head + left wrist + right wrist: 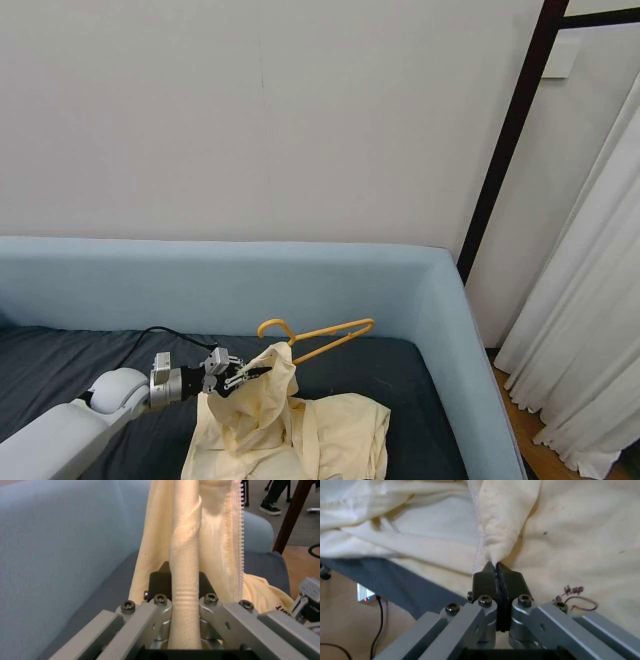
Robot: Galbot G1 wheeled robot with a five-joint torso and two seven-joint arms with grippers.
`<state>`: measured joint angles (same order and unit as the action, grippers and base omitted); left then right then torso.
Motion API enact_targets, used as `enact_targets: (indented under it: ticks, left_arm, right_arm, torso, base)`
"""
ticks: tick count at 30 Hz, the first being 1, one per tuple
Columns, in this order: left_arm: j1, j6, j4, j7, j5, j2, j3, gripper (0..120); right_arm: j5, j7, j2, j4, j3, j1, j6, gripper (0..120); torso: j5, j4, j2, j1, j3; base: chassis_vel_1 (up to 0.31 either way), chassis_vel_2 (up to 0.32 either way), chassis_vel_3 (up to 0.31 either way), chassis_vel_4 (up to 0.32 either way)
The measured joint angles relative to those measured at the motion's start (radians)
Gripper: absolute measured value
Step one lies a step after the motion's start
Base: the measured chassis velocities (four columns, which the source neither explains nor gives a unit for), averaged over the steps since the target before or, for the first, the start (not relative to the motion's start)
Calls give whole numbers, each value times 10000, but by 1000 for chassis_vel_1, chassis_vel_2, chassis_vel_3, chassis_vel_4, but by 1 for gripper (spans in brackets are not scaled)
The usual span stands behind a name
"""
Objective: Pick up the clothes from the sofa and hang them on the clothes hanger.
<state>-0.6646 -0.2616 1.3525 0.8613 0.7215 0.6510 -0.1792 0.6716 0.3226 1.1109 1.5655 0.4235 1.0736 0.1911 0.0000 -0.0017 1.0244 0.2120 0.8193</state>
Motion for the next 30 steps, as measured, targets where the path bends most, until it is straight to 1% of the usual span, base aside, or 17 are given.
enact_targets:
  ticks: [3, 4, 8, 9, 11, 13, 15, 18, 24, 27, 30]
  left_arm:
    - [18, -120, 37, 66, 3, -130, 20, 1]
    - [18, -120, 37, 66, 3, -130, 20, 1]
    - [28, -436, 83, 314, -141, -364, 252, 1]
    - [28, -436, 83, 314, -141, -364, 252, 1]
    - [75, -857, 23, 596, -579, -548, 434, 1]
    - [87, -1089, 39, 752, -757, -700, 516, 1]
    - [87, -1151, 76, 799, -791, -759, 545, 1]
    - [77, -1467, 297, 1084, -1132, -1012, 754, 1]
    - [80, -1796, 512, 1413, -1428, -1286, 964, 1]
    - [56, -2216, 836, 1652, -2203, -1492, 1226, 1]
    - [53, -2369, 972, 1748, -2430, -1600, 1338, 1]
  right_arm:
    - [204, 32, -229, 532, -468, 147, 7, 0]
    - [204, 32, -229, 532, -468, 147, 7, 0]
    - [488, -24, -710, 1371, -1297, 339, 51, 0]
    - [488, -24, -710, 1371, -1297, 339, 51, 0]
    - [813, -60, -1041, 1903, -1896, 418, 139, 0]
    - [1149, -28, -1258, 2240, -2259, 431, 252, 0]
    - [1274, -9, -1342, 2369, -2385, 431, 295, 0]
    - [2045, 107, -1758, 3076, -3043, 413, 530, 0]
    - [2732, 268, -2216, 3758, -3626, 268, 767, 0]
    - [3252, 354, -2568, 4257, -4052, 118, 917, 0]
    - [3559, 458, -2643, 4503, -4274, 35, 1015, 0]
  torso:
    - [0, 1, 0, 0, 0]
    - [0, 1, 0, 0, 0]
    - [0, 2, 0, 0, 0]
    - [0, 2, 0, 0, 0]
    - [0, 0, 0, 0, 0]
    - [0, 2, 0, 0, 0]
    - [0, 3, 0, 0, 0]
    - [1, 1, 0, 0, 0]
    - [0, 2, 0, 0, 0]
    - [0, 1, 0, 0, 0]
    - [1, 1, 0, 0, 0]
  base:
    - [0, 0, 0, 0]
    - [0, 0, 0, 0]
    - [0, 0, 0, 0]
    - [0, 0, 0, 0]
    - [0, 0, 0, 0]
    - [0, 0, 0, 0]
    - [0, 0, 0, 0]
    - [0, 0, 0, 0]
    - [0, 0, 0, 0]
    - [0, 0, 0, 0]
    - [0, 0, 0, 0]
